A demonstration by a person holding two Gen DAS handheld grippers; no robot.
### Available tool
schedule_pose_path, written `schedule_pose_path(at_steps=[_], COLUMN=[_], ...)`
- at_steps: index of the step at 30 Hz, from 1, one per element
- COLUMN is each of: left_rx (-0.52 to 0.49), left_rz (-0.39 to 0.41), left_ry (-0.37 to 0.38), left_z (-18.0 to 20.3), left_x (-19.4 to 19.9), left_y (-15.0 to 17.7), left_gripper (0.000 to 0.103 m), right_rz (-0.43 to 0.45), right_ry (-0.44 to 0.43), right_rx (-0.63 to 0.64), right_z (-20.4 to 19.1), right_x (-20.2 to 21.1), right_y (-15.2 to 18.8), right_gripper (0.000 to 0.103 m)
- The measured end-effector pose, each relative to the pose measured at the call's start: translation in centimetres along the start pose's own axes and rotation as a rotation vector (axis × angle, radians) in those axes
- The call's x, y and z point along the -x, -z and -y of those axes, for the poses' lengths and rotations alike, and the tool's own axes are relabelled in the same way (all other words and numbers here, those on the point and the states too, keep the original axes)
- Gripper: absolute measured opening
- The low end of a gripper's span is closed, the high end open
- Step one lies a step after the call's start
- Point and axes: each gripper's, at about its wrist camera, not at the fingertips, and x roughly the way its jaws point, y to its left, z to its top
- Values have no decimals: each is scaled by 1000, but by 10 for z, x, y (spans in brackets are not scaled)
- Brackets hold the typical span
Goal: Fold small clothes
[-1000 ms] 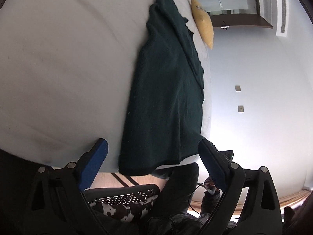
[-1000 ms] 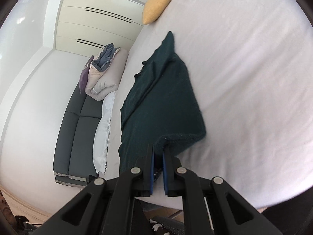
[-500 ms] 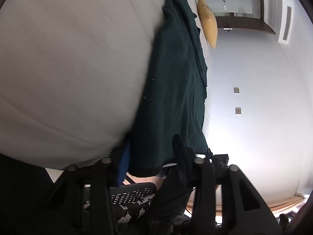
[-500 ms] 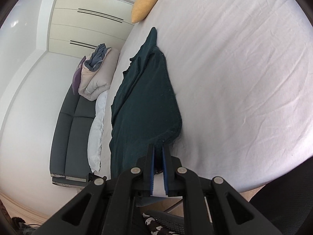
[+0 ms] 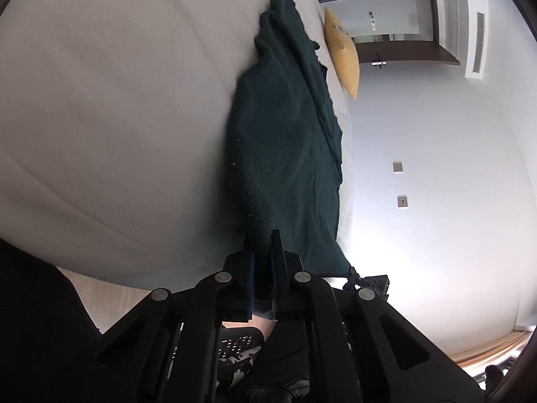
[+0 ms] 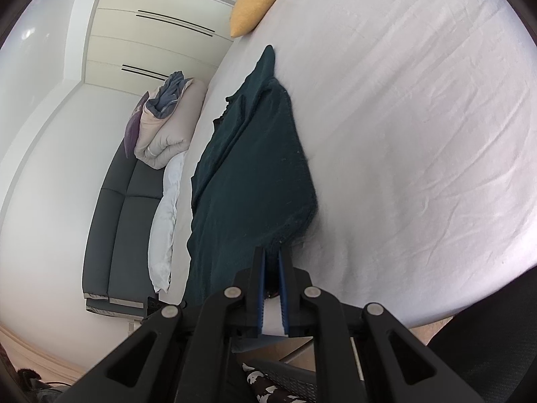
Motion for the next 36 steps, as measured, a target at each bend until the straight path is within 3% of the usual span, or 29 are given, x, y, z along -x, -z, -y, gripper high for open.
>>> schedule_pose_path(at_steps=[5,11,20,25,32,36], left_rx=[-45,-90,-141,-134,-136,-285], left_rz=[90,145,228,272,289,236], left_ry=[45,100,112,104,58,-82], left_z=[29,70,128,148,161,163], left_x=[23,28,21,6,-25,-30], left_y=[-14,-45,-118,-175,-239,-216], left_gripper=[5,5,3,1,0,1], right_rz=[9,46,76,105,149,134], right_ry=[-2,-8,-6,3,34,11], right_rx=[22,59,171,142,94,103], right_z=[-13,-37,-96,-104,-102,-103], right_x=[-2,-13,-49,-78,-119,-129], right_y=[-5,-29,-102,-156,-221,-229], right_gripper=[10,10,10,10,10,10])
